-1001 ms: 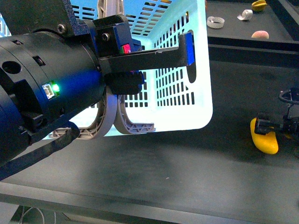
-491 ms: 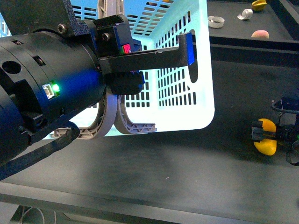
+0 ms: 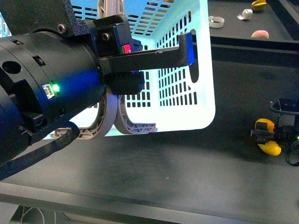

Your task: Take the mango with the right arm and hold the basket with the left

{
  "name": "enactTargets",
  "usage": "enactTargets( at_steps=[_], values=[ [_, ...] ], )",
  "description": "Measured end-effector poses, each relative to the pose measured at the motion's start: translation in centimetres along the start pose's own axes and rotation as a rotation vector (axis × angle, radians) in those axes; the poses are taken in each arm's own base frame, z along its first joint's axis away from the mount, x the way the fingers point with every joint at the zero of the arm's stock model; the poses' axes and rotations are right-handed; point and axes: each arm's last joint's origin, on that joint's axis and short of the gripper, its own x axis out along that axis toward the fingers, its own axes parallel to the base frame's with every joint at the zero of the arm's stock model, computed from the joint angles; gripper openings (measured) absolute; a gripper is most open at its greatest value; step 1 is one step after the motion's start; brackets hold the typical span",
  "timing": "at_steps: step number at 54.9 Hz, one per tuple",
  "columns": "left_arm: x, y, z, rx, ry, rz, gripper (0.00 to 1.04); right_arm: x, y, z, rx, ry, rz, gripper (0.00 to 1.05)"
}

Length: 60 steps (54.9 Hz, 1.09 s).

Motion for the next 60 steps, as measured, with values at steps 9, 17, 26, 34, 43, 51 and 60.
enactTargets(
  at_steps=[9,17,26,34,43,51,60],
  values=[
    [0.0,0.0,0.0,0.0,0.0,0.001,0.06,-0.4,-0.2,-0.1,0.02,-0.003,0.016,0.58],
    [0.0,0.0,0.0,0.0,0.0,0.001,0.06,-1.8,-0.3,0.4,0.057,-0.012,0.047,0.58],
    [0.0,0.0,0.0,0.0,0.0,0.0,0.06,-4.7,-0.3,3.5,0.124,-0.087,0.093,0.58],
    [0.0,0.0,0.0,0.0,0.0,0.0,0.06,-8.6,0.6,7.3,0.172,-0.184,0.169,0.58],
    [0.0,0.0,0.0,0.0,0.0,0.001,0.06,-15.1,3.5,11.6,0.209,-0.296,0.328,0.58],
    [0.0,0.0,0.0,0.0,0.0,0.001,0.06,-19.5,6.0,13.5,0.198,-0.342,0.454,0.58],
    [0.0,0.0,0.0,0.0,0.0,0.0,0.06,-24.8,9.7,15.1,0.153,-0.391,0.607,0.58]
  ],
)
